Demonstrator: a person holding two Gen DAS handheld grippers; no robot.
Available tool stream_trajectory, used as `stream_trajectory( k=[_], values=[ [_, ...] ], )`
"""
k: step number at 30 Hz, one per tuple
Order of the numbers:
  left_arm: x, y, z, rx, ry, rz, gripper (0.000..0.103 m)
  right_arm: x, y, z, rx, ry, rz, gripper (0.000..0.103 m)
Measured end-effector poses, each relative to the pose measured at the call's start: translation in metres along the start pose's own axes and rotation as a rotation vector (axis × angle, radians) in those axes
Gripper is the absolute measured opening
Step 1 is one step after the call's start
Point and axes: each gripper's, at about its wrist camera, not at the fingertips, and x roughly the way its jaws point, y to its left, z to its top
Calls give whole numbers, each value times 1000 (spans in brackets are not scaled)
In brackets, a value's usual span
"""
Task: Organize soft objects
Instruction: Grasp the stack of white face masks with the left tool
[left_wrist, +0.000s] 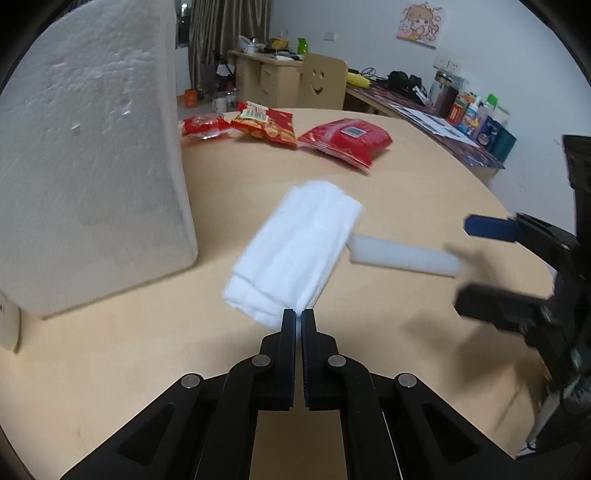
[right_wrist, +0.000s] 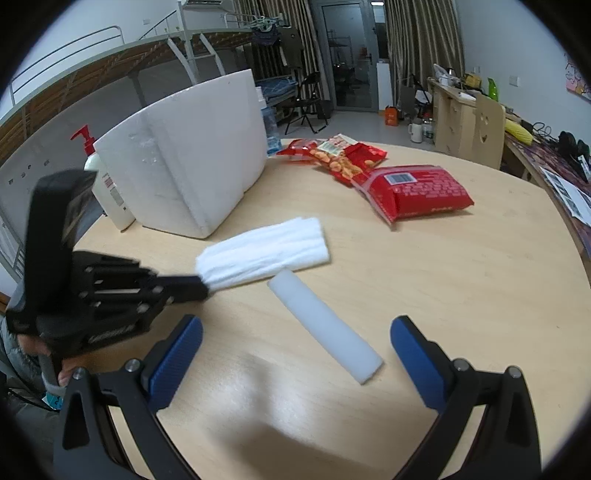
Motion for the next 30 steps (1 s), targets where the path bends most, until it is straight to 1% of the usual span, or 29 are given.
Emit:
stream_trajectory(
  k=[2, 7, 10, 12, 16, 20, 24, 25, 26, 27, 29, 30],
  values=[
    [-8, -4, -6, 5, -9, -3, 3, -2, 0, -1, -3, -6, -1, 103],
    [-30, -7, -9, 16, -82, -30, 3, -2, 1, -1, 1, -12, 7, 103],
    [-31, -8, -3, 40, -132, 28, 4, -5, 2, -1, 2, -24, 11, 103],
    [-24, -8, 4, 51, -124, 52, 5, -6, 2, -1, 6, -32, 24, 103],
    [-5, -6, 17, 64, -83, 72, 5, -8, 1, -1, 12, -36, 22, 103],
    [-1, -3, 17, 66, -72, 78, 5, -10, 1, -2, 10, -41, 25, 103],
    [-2, -7, 15, 86, -78, 77, 6, -10, 1, -2, 8, -43, 21, 103],
    [-2, -8, 15, 88, -80, 71, 11, -10, 1, -2, 7, -44, 22, 103],
    [-2, -9, 14, 91, -78, 70, 22, -10, 2, -2, 5, -43, 24, 103],
    [-1, -10, 15, 94, -74, 78, 29, -9, 1, -2, 3, -40, 23, 103],
    [1, -11, 15, 105, -72, 91, 59, -9, 2, -1, -3, -38, 17, 103],
    [0, -11, 15, 104, -79, 94, 65, -9, 1, -1, -5, -38, 20, 103]
  ],
)
